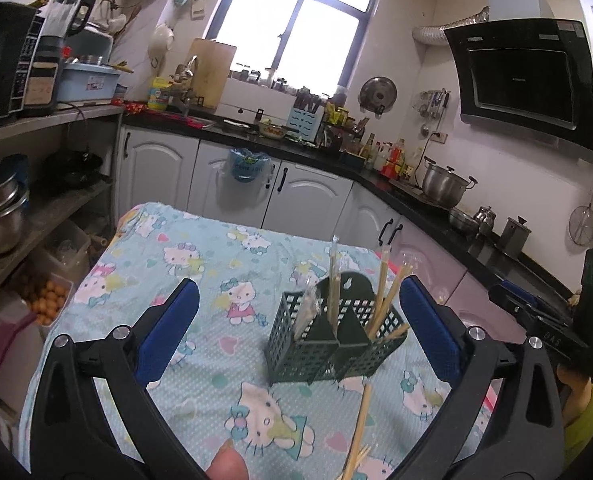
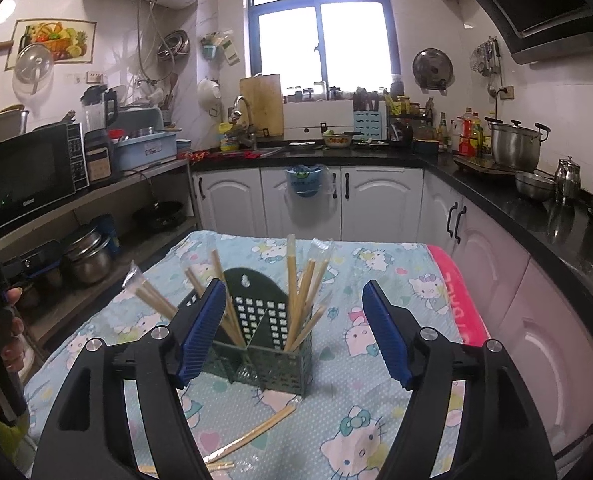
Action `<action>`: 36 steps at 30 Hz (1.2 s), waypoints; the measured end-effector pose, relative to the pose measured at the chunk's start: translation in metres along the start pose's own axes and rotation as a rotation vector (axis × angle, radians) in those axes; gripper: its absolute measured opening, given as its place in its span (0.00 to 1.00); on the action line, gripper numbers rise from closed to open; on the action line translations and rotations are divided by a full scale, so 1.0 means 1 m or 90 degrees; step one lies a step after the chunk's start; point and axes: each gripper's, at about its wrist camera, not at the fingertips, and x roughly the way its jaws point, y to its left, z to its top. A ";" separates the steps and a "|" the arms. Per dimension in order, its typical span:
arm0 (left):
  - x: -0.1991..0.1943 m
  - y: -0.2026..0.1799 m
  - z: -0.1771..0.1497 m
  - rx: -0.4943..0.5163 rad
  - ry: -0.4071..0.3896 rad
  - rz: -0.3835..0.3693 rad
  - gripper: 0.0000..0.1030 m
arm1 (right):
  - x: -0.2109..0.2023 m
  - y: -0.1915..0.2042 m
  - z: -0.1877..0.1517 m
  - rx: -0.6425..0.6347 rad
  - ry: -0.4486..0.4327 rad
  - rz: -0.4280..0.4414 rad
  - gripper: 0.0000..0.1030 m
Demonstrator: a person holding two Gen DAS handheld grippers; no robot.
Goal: Organize utensils
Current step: 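Withdraw both open tools from the caddy toward the loose chopsticks on the cloth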
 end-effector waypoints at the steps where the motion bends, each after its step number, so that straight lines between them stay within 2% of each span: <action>1: -0.001 0.001 -0.003 -0.002 0.004 0.000 0.90 | -0.001 0.002 -0.003 -0.002 0.004 0.003 0.67; 24: -0.014 0.018 -0.078 0.028 0.101 0.020 0.90 | 0.010 0.040 -0.054 -0.029 0.081 0.040 0.67; 36: -0.024 0.022 -0.104 0.057 0.133 -0.010 0.90 | 0.023 0.042 -0.075 -0.029 0.119 0.038 0.67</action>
